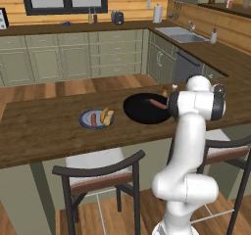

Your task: Place one bun and one sausage from the bowl on each plate.

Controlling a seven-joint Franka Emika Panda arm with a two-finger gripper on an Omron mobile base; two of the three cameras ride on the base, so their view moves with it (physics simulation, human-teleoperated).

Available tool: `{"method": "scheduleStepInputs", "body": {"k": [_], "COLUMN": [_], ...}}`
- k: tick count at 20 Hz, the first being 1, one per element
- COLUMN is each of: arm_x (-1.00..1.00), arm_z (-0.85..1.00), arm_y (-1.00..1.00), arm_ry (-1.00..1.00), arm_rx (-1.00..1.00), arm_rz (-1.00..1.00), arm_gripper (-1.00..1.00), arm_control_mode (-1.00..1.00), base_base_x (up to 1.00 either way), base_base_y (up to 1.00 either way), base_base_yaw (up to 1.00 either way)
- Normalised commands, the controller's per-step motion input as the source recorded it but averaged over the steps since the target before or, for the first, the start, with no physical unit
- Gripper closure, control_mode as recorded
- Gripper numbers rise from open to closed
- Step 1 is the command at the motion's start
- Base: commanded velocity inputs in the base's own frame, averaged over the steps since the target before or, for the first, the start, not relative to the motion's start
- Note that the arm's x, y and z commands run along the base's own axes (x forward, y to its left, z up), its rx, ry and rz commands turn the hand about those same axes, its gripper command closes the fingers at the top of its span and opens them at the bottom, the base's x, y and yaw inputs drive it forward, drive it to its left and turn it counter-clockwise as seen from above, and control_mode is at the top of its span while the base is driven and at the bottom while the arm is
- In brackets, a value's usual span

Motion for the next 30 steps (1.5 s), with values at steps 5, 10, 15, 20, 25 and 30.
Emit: {"method": "scheduleStepInputs", "body": {"k": [5, 10, 15, 20, 25, 30], "arm_x": [-0.69, -0.64, -0.57, -0.02, 0.37, 1.0], "arm_z": [0.97, 0.79, 0.5, 0.05, -0.4, -0.21], "arm_y": [0.66, 1.0, 1.0, 1.0, 0.44, -0.09], "arm_ry": [0.0, 0.11, 0.2, 0.29, -0.05, 0.13], "arm_rx": [-0.07, -0.25, -0.44, -0.37, -0.11, -0.01], "arm_rz": [0.35, 0.53, 0.45, 0.34, 0.23, 0.08], "arm_gripper": [-1.0, -1.0, -1.0, -1.0, -1.0, -1.0], "arm_control_mode": [-1.0, -1.0, -1.0, -1.0, -1.0, -1.0], "base_base_x": [0.0, 0.0, 0.0, 0.0, 0.0, 0.0], "base_base_y": [0.0, 0.0, 0.0, 0.0, 0.0, 0.0], "base_base_yaw": [0.0, 0.0, 0.0, 0.0, 0.0, 0.0]}}
